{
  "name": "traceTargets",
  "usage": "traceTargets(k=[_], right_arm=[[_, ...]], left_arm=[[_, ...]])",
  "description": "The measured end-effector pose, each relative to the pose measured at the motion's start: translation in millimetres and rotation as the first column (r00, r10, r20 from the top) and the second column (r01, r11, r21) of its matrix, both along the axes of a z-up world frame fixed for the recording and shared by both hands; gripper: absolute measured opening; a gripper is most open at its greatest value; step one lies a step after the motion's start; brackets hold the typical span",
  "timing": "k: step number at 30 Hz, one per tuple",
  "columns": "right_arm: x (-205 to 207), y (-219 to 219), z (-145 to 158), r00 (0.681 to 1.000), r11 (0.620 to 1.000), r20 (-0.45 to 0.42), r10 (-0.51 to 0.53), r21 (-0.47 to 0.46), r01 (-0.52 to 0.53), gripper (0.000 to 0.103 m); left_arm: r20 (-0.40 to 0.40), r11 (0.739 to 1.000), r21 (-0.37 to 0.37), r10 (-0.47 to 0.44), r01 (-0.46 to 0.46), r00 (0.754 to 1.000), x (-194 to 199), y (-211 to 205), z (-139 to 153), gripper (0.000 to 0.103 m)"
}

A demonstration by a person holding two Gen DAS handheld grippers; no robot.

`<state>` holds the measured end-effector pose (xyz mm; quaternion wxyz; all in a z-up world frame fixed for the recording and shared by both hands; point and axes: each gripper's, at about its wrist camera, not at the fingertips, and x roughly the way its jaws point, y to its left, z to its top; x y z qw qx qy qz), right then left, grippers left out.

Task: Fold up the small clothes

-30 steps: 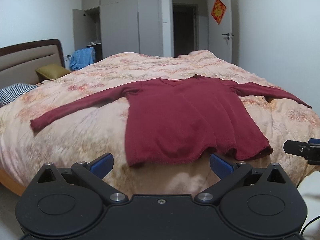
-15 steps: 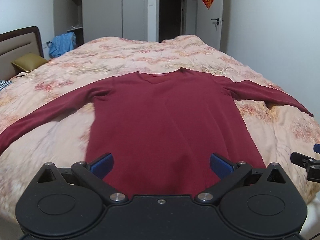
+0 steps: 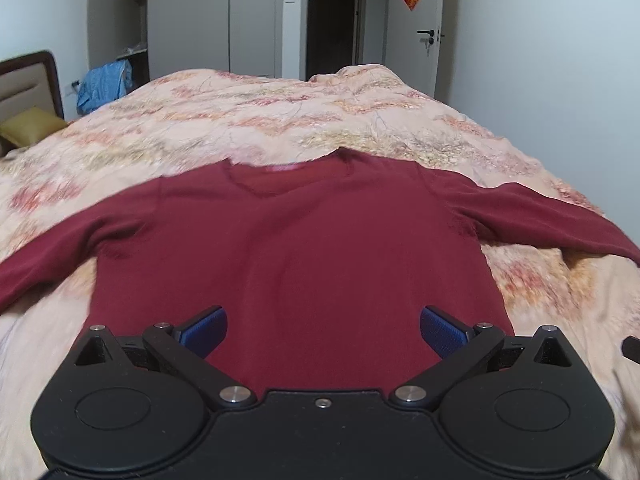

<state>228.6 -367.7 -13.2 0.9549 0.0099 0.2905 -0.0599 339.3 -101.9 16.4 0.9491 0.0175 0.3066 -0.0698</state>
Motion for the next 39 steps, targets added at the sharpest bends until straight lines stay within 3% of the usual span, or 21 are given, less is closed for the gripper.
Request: traceTargets(k=[10,14,17,21,28,31,39], right_arm=[[51.2,-39.8,-14.3,0.999,0.999,-0.031,-0.018,0.026,0.019,0.103],[52.7,-62.8,-12.1,0.997,0.994,0.078,-0.025,0.111,0.016,0.103],[53.1,-87.8,-8.9,0.987,0.978,0.138,-0.088,0.202,0.059,0.103],[60.8,-118.8,-8.1,0.972,0.944,0.171,-0.164,0.312,0.105,0.103],[81.0,-141.8,-21.6,0.967,0.889,0.097,-0.235,0.423,0.174,0.103],[88.4,-152.1,-26.8,0.952,0.84,0.056,-0.301,0.488,0.237,0.103],[114.4,-171.4,-30.5,0.888,0.726,0.045,-0.458,0.595,0.345,0.103]], left_arm=[[-0.012,1.0,-0.002,0.007,-0.007,1.0,87.3,-39.8,-25.3,0.102],[-0.053,1.0,-0.013,0.019,-0.019,0.998,102.4,-47.5,-43.9,0.102],[-0.034,1.0,-0.001,0.019,-0.019,0.999,103.0,-49.3,-54.2,0.103],[-0.004,1.0,0.007,0.018,-0.018,1.0,100.6,-50.8,-60.8,0.103],[0.007,0.999,-0.039,0.014,-0.014,1.0,98.7,-43.6,-67.0,0.103],[0.013,0.999,-0.05,0.012,-0.011,1.0,97.1,-41.6,-70.0,0.103],[0.026,0.998,-0.07,0.01,-0.008,1.0,95.8,-37.9,-73.6,0.103]])
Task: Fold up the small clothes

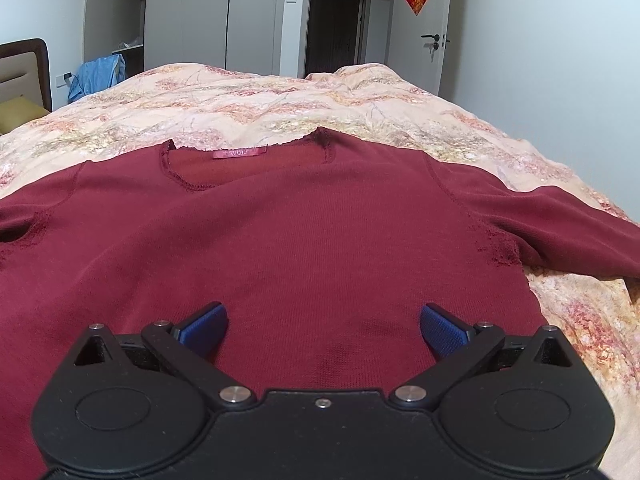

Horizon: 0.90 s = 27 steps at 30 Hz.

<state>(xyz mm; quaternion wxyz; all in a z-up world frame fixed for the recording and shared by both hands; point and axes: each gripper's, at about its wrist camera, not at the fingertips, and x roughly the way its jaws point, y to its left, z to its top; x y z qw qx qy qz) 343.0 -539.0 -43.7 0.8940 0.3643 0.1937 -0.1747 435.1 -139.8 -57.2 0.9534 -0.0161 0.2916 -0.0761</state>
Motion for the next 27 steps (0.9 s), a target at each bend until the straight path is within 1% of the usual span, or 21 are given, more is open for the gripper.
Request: traceTargets(k=[4,6,9,11,12,14,15,16,17,18,20,22,24,25,27], right_arm=[[10.5,-8.2,-11.8,0.996,0.995,0.037,-0.084,0.049,0.082,0.101],[10.4,-9.1,-15.6,0.991,0.991,0.047,-0.123,0.052,0.12,0.096],[9.6,-13.5,-22.2,0.983,0.983,0.056,-0.174,0.067,0.17,0.084],[6.7,-20.0,-26.0,0.974,0.972,0.046,-0.221,0.089,0.216,0.068],[7.4,-22.8,-27.9,0.971,0.968,0.035,-0.236,0.097,0.232,0.063],[12.0,-27.5,-30.2,0.967,0.963,0.007,-0.253,0.094,0.252,0.047],[14.5,-29.0,-30.1,0.966,0.962,-0.012,-0.259,0.084,0.259,0.041],[16.2,-30.6,-29.4,0.964,0.962,-0.028,-0.264,0.07,0.266,0.03],[19.2,-30.8,-28.5,0.963,0.962,-0.04,-0.265,0.052,0.267,0.022],[21.7,-30.3,-26.7,0.964,0.965,-0.048,-0.261,0.029,0.262,0.02],[23.8,-26.7,-19.6,0.968,0.97,-0.054,-0.244,-0.037,0.242,0.012],[28.6,-19.0,-8.4,0.976,0.971,-0.048,-0.213,-0.125,0.205,0.01],[33.0,-6.9,6.3,0.983,0.961,-0.035,-0.181,-0.217,0.169,0.009],[36.6,0.8,15.0,0.987,0.952,-0.024,-0.161,-0.269,0.149,0.009],[47.8,21.2,33.6,0.994,0.92,0.0,-0.109,-0.378,0.101,0.008]], left_arm=[[0.003,1.0,-0.013,-0.001,0.001,1.0,-0.3,2.2,-0.7,0.103],[0.006,1.0,-0.014,-0.002,0.002,1.0,-1.0,3.1,-1.5,0.103],[0.009,1.0,-0.015,-0.001,0.002,1.0,-1.3,2.3,-1.7,0.103],[0.008,1.0,-0.014,-0.002,0.002,1.0,-0.9,2.3,-1.8,0.103],[0.008,1.0,-0.015,-0.002,0.002,1.0,-0.8,2.3,-1.9,0.103],[0.003,1.0,-0.016,-0.002,0.002,1.0,-1.0,2.7,-0.9,0.103],[-0.003,1.0,-0.019,-0.003,0.003,1.0,-0.5,3.4,0.5,0.103],[-0.016,1.0,-0.021,-0.004,0.004,1.0,0.9,3.9,3.3,0.103],[-0.034,1.0,-0.023,-0.009,0.008,0.999,3.2,4.8,7.2,0.103],[-0.056,1.0,-0.028,-0.015,0.013,0.998,5.1,6.8,11.7,0.103],[-0.101,0.998,-0.057,-0.016,0.011,0.995,8.5,14.2,21.9,0.102],[-0.129,0.994,-0.108,0.003,-0.017,0.992,9.3,26.9,33.0,0.102],[-0.137,0.986,-0.157,0.026,-0.048,0.99,7.9,41.5,46.0,0.102],[-0.13,0.983,-0.172,0.038,-0.06,0.991,6.2,49.2,53.5,0.102],[-0.105,0.981,-0.175,0.065,-0.083,0.992,1.9,62.1,68.3,0.102]])
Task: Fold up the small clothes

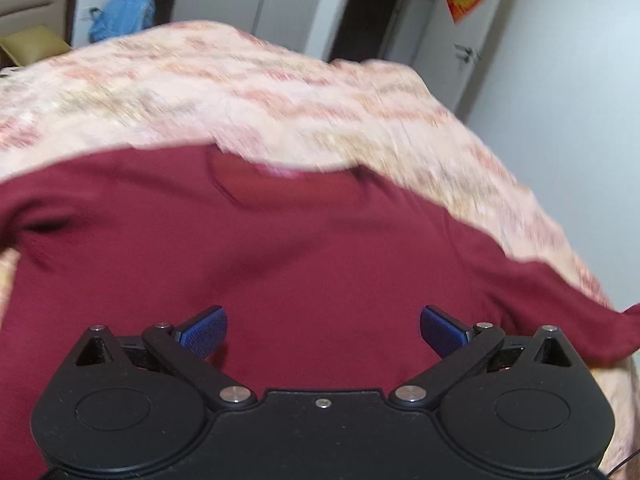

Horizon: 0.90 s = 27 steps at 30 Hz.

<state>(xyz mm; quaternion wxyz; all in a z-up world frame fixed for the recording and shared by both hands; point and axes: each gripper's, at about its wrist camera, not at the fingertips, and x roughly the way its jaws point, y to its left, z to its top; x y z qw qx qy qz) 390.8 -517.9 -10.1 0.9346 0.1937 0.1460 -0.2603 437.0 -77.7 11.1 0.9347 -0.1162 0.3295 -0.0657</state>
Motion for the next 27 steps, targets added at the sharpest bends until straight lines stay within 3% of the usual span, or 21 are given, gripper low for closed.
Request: traceTargets(k=[2,4,6,8,11,15,18,21,24,25,26,27], right_arm=[[13.7,26.5,18.5,0.997,0.991,0.005,0.076,-0.107,-0.075,0.008],[30.1,55.8,36.0,0.984,0.972,0.006,0.179,-0.153,-0.177,0.008],[48.9,89.4,52.6,0.955,0.937,-0.01,0.295,-0.193,-0.292,0.008],[67.2,130.8,66.8,0.914,0.878,-0.038,0.403,-0.266,-0.398,0.008],[85.4,201.9,76.7,0.83,0.744,-0.105,0.548,-0.394,-0.54,0.008],[93.2,301.4,68.0,0.679,0.511,-0.261,0.686,-0.492,-0.705,0.008],[86.3,374.8,44.9,0.547,0.3,-0.44,0.713,-0.514,-0.804,0.008],[66.8,426.7,10.0,0.457,0.115,-0.583,0.672,-0.528,-0.842,0.008],[54.0,446.0,-15.3,0.382,0.028,-0.647,0.661,-0.487,-0.873,0.008],[51.4,447.2,-18.5,0.359,0.011,-0.655,0.665,-0.472,-0.881,0.017],[47.0,445.9,-20.4,0.345,0.007,-0.654,0.673,-0.461,-0.887,0.037],[40.5,441.8,-18.1,0.338,0.013,-0.641,0.689,-0.456,-0.89,0.049]], left_arm=[[0.037,1.0,0.008,0.022,-0.022,0.999,-5.1,13.1,14.7,0.102],[0.068,0.999,0.01,0.046,-0.047,0.997,-9.4,26.6,28.1,0.102],[0.091,0.997,-0.001,0.076,-0.076,0.993,-13.4,42.2,38.7,0.102],[0.101,0.994,-0.012,0.105,-0.105,0.989,-15.6,58.5,46.0,0.102],[0.106,0.989,-0.015,0.148,-0.148,0.983,-19.7,83.5,51.6,0.102],[0.107,0.982,-0.02,0.188,-0.187,0.976,-26.1,112.4,51.1,0.102],[0.093,0.978,-0.006,0.21,-0.21,0.973,-28.3,125.9,43.7,0.102],[0.078,0.976,0.006,0.217,-0.218,0.973,-27.6,130.2,33.3,0.102],[0.07,0.98,0.006,0.2,-0.2,0.977,-25.7,129.6,24.8,0.102],[0.07,0.982,0.003,0.191,-0.191,0.979,-24.2,128.3,22.2,0.102],[0.07,0.983,-0.001,0.181,-0.182,0.981,-21.8,126.0,19.3,0.102],[0.069,0.985,-0.007,0.171,-0.171,0.983,-19.3,123.4,16.6,0.102]])
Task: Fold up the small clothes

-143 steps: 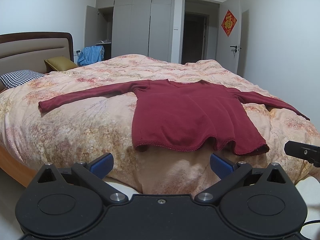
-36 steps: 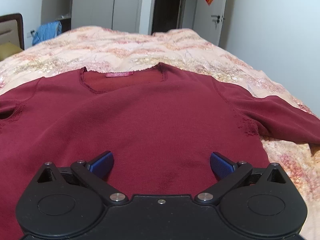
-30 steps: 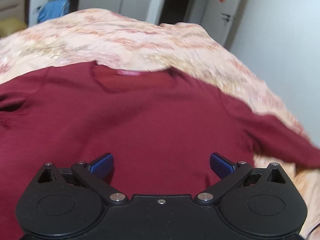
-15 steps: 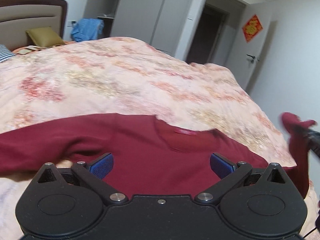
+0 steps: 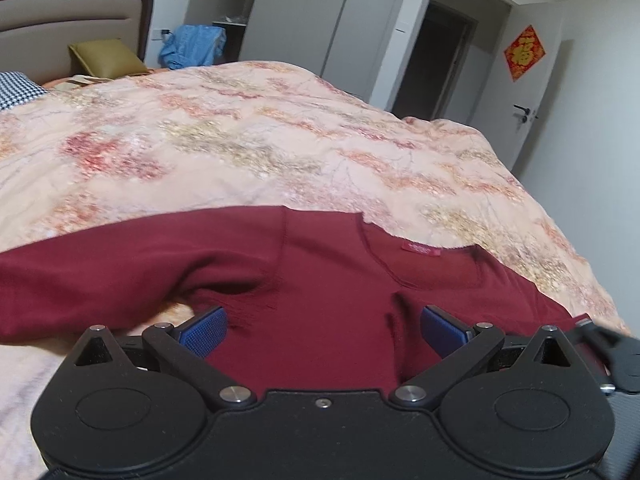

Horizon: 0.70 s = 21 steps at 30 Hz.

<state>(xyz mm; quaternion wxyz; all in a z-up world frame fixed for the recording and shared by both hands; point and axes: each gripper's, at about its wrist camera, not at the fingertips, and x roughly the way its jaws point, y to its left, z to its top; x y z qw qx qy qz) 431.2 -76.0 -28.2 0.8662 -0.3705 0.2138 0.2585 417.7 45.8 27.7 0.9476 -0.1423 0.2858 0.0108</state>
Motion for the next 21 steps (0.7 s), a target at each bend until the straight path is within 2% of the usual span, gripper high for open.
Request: traceTargets(k=[1,2,3,5,7,9,12,15,18,21], right_arm=[[-4.2,-5.3,3.0,1.0,0.999,0.0,0.001,0.032,-0.001,0.066],[-11.2,-13.2,7.0,1.0,0.998,0.002,-0.004,0.064,0.004,0.074],[-20.5,-24.8,13.8,1.0,0.995,0.005,-0.015,0.094,0.014,0.077],[-28.1,-45.9,23.7,0.998,0.987,0.02,-0.064,0.148,0.06,0.089],[-36.1,-71.6,29.6,0.989,0.972,0.041,-0.145,0.193,0.134,0.092],[-44.7,-99.5,32.2,0.966,0.943,0.056,-0.253,0.237,0.234,0.096],[-46.8,-139.4,22.7,0.893,0.872,0.048,-0.446,0.249,0.422,0.101],[-41.5,-175.2,3.2,0.804,0.782,0.006,-0.594,0.242,0.575,0.101],[-39.4,-199.6,-7.5,0.734,0.697,-0.022,-0.679,0.296,0.653,0.101],[-31.9,-211.8,-12.8,0.695,0.642,-0.028,-0.719,0.356,0.679,0.103]], left_arm=[[0.0,1.0,-0.007,-0.011,0.011,1.0,2.9,-3.0,-2.8,0.102],[0.0,1.0,-0.013,-0.022,0.022,1.0,6.2,-7.2,-6.8,0.102],[0.001,0.999,-0.02,-0.033,0.033,0.999,10.0,-11.8,-10.6,0.102],[-0.006,0.998,-0.022,-0.055,0.054,0.998,19.1,-22.4,-20.5,0.102],[-0.019,0.998,-0.002,-0.062,0.062,0.998,28.9,-35.5,-32.8,0.102],[-0.045,0.998,0.033,-0.056,0.057,0.997,37.4,-46.8,-45.6,0.102],[-0.078,0.993,0.108,-0.029,0.037,0.997,42.7,-57.7,-65.6,0.102],[-0.05,0.982,0.188,-0.027,0.036,0.998,38.4,-67.2,-78.7,0.103],[-0.041,0.976,0.217,-0.025,0.033,0.999,38.2,-70.3,-82.3,0.103],[-0.037,0.979,0.202,-0.027,0.034,0.999,38.4,-66.6,-83.1,0.103]])
